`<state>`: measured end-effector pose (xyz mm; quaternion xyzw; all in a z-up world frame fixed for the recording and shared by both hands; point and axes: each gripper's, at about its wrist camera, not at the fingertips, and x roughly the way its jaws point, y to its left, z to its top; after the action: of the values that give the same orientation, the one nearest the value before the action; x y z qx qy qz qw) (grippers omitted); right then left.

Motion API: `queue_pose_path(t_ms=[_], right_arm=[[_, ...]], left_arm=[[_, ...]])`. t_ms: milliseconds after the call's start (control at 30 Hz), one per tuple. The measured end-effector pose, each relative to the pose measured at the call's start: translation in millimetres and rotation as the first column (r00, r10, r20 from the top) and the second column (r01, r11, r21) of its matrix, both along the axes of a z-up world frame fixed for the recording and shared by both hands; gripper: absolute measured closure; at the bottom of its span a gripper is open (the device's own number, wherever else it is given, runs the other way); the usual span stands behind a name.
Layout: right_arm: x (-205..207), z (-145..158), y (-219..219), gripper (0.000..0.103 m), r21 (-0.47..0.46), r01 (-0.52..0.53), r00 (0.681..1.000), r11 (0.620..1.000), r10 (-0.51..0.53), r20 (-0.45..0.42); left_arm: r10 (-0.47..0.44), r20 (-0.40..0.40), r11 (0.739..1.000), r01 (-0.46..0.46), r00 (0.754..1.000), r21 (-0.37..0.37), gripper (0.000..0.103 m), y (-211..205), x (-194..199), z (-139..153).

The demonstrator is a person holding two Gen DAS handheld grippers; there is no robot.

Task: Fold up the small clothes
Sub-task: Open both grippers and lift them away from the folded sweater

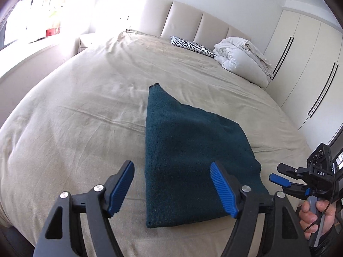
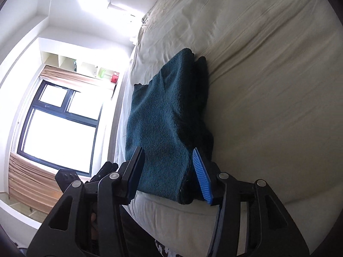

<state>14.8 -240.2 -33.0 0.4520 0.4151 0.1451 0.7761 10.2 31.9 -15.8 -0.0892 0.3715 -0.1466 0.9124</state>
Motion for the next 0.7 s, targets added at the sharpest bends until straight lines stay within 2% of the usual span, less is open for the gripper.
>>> queue_pose_path(t_ms=[67,133,200,267,333,400,467,500,533,567,633,700], right_arm=[[-6,16,4,0.057,-0.092,0.013,1.0,0.996,-0.011,0.02],[-10,33,14,0.056,-0.234,0.028,0.999,0.972,-0.022,0.028],[-15,51,26,0.056,-0.378,0.037,0.999,0.925,-0.021,0.045],[-20,67,39,0.056,-0.471,0.05,0.997,0.881,-0.017,0.074],[-25,83,55,0.055,-0.551,0.076,0.994,0.831,-0.017,0.112],[-32,99,68,0.048,-0.627,0.121,0.987,0.769,-0.026,0.158],[-40,113,77,0.033,-0.669,0.193,0.972,0.717,-0.05,0.228],[-45,120,82,0.029,-0.678,0.237,0.961,0.696,-0.064,0.27],[-51,126,86,0.018,-0.682,0.276,0.949,0.678,-0.077,0.307],[-55,131,89,0.011,-0.686,0.304,0.939,0.66,-0.085,0.335],[-56,139,93,0.01,-0.704,0.328,0.93,0.63,-0.085,0.357],[-59,146,100,0.01,-0.732,0.339,0.93,0.592,-0.092,0.356]], left_arm=[[0.013,0.085,0.998,-0.018,0.996,0.052,0.0,-6,-12,15],[0.034,0.161,0.991,-0.053,0.986,0.121,0.0,-12,-23,29],[0.052,0.203,0.976,-0.093,0.978,0.197,0.0,-18,-30,38],[0.083,0.238,0.954,-0.146,0.968,0.262,0.0,-22,-36,45],[0.104,0.27,0.938,-0.185,0.957,0.292,0.0,-24,-44,52],[0.135,0.287,0.923,-0.226,0.948,0.31,0.0,-24,-50,59],[0.162,0.285,0.916,-0.251,0.945,0.312,0.0,-22,-55,65],[0.161,0.277,0.922,-0.245,0.947,0.3,0.0,-21,-57,68],[0.142,0.264,0.936,-0.216,0.954,0.278,0.0,-19,-58,70],[0.122,0.243,0.948,-0.186,0.962,0.259,0.0,-18,-59,72],[0.129,0.195,0.947,-0.179,0.972,0.266,0.0,-21,-59,73],[0.139,0.195,0.943,-0.19,0.971,0.274,0.0,-22,-61,74]])
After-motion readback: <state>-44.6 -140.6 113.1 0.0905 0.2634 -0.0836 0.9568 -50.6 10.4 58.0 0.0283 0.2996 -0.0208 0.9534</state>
